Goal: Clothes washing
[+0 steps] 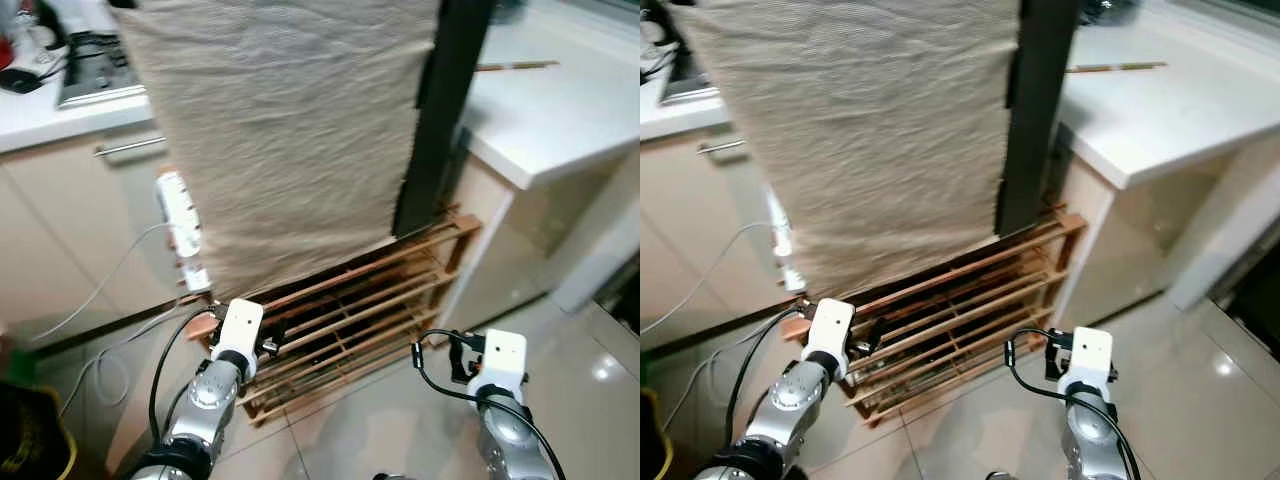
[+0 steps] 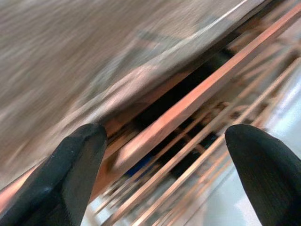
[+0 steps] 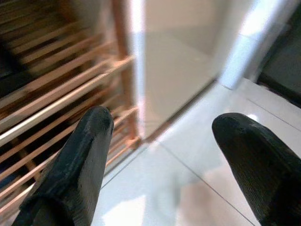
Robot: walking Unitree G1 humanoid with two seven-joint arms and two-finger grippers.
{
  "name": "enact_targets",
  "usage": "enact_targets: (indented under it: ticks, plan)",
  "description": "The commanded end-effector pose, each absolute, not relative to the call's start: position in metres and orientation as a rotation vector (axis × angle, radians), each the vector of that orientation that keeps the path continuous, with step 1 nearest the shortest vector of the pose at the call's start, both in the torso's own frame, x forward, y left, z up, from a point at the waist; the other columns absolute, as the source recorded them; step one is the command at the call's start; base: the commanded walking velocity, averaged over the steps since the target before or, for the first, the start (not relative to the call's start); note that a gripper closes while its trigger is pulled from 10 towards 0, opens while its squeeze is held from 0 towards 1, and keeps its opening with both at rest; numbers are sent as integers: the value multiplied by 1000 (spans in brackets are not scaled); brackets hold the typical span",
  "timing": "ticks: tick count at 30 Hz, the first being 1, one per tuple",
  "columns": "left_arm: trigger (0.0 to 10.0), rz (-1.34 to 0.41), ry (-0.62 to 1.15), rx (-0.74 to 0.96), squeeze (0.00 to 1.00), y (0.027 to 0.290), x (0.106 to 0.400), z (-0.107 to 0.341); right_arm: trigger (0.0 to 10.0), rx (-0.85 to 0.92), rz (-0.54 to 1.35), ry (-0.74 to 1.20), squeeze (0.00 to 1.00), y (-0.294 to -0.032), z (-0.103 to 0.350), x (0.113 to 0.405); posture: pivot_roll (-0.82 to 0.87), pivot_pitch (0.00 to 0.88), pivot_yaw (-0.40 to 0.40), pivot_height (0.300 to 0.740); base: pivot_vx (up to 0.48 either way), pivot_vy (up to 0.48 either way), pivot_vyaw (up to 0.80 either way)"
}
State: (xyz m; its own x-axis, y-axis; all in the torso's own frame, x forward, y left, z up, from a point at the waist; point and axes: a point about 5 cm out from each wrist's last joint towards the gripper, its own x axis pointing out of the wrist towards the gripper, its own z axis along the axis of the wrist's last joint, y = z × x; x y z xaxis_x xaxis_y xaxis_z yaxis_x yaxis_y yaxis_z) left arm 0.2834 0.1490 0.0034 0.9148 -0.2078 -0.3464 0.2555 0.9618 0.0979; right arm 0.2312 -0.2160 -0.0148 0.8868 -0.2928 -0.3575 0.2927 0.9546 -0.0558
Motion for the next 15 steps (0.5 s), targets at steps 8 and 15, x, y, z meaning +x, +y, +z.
enact_targets:
  ticks: [8, 15]
  plan:
    - [10000, -459, 353, 131, 0, 130, 294, 15, 10000, 14, -330, 283, 0, -219, 13, 238, -128, 0, 133, 740, 0, 0, -784]
    - [10000, -367, 192, 102, 0, 129, 299, 38, 10000, 17, -357, 159, 0, -217, 55, 266, -81, 0, 75, 740, 0, 0, -788]
